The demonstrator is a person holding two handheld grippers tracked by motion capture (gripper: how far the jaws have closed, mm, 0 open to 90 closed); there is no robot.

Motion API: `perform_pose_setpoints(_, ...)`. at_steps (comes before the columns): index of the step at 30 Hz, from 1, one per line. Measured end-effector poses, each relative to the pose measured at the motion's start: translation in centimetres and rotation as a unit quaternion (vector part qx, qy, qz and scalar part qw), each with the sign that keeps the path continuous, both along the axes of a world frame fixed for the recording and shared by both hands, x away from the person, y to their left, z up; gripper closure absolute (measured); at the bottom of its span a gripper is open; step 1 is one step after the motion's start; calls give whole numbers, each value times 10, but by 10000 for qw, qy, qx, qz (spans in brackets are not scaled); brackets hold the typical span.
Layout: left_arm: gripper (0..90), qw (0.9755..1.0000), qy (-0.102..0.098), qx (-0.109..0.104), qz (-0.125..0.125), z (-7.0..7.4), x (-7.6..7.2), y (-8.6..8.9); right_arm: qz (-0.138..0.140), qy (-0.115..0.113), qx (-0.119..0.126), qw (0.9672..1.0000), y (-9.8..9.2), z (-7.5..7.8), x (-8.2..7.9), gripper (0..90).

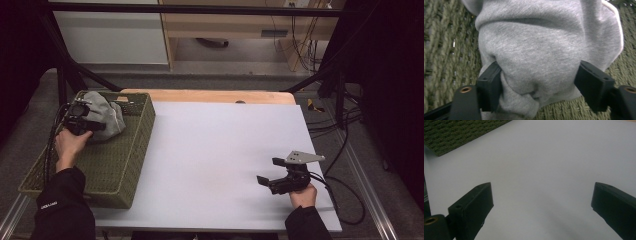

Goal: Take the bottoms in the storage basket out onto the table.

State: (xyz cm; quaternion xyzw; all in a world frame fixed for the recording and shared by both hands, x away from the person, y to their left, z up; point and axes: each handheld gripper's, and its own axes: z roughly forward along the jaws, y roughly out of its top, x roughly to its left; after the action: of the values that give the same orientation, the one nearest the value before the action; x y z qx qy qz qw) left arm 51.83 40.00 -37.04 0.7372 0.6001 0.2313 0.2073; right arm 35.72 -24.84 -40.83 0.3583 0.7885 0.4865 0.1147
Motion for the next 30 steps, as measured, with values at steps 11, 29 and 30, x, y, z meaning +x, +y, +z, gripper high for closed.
perform_pose_setpoints(11, 459, 9998, -18, -171, 99, -1, -5, 0, -6, -22, 26, 10000, 0, 0, 0, 46)
perform_pose_setpoints(29, 596, 9993, -18, -285, 254, 1, -9, 0, -19, -25, 46, 10000, -1, 1, 0, 46)
perform_pose_setpoints(30, 604, 9993, -9, -288, 256, 1, -9, 0, -16, -28, 45, 10000, -1, 1, 0, 46)
